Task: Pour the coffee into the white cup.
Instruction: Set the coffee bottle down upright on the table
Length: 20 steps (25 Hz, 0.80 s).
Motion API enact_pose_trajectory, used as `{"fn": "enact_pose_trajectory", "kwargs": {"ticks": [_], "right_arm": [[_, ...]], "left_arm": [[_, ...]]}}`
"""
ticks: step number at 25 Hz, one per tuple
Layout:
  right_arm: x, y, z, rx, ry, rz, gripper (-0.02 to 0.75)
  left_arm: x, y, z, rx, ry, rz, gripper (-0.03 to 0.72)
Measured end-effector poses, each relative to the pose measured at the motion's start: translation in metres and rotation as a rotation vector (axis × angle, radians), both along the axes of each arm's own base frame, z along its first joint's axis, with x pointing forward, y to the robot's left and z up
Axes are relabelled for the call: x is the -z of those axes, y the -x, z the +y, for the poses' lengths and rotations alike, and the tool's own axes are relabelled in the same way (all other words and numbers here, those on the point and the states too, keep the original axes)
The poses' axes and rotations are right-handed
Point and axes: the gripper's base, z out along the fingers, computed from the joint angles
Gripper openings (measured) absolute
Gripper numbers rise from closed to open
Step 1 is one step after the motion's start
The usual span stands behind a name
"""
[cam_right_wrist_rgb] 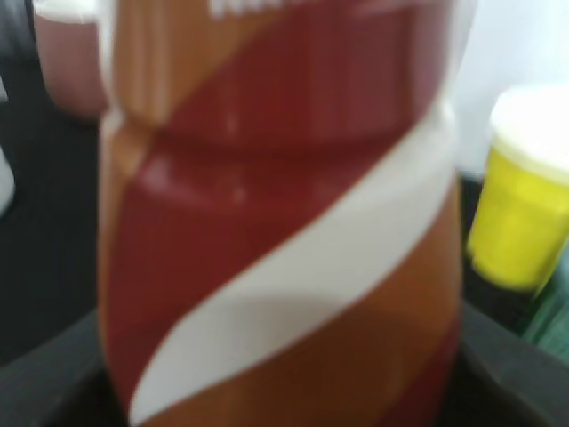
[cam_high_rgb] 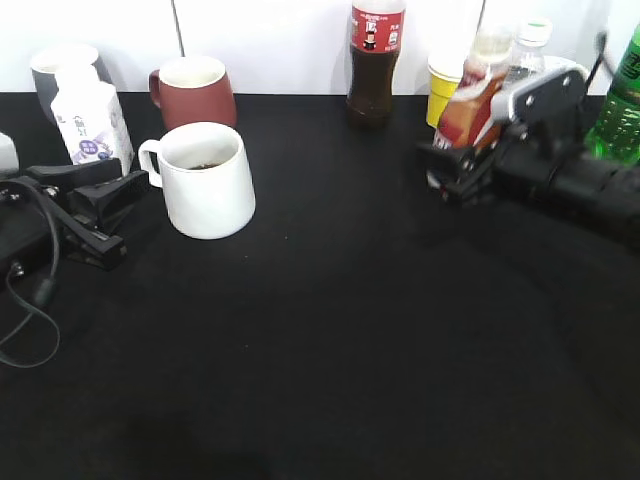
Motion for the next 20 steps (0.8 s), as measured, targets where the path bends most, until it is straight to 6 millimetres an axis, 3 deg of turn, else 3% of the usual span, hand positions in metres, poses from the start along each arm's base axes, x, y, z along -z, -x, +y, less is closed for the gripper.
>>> {"fn": "enact_pose_trajectory", "kwargs": {"ticks": [8,18,20], "right_arm": [[0.024,0.014,-0.007,0.051,0.022,0.028,0.515],[0.043,0.009,-0.012,0.136,-0.036,-0.013,0.515],[0.046,0.012,-0.013,0.138,-0.033,0.0,0.605]], "left_arm": [[0.0,0.0,0.0,0.0,0.0,-0.001,0.301],[0.0,0.0,0.0,0.006,-0.001,-0.001,0.301],[0.0,0.0,0.0,0.006,-0.001,-0.001,0.301]]}}
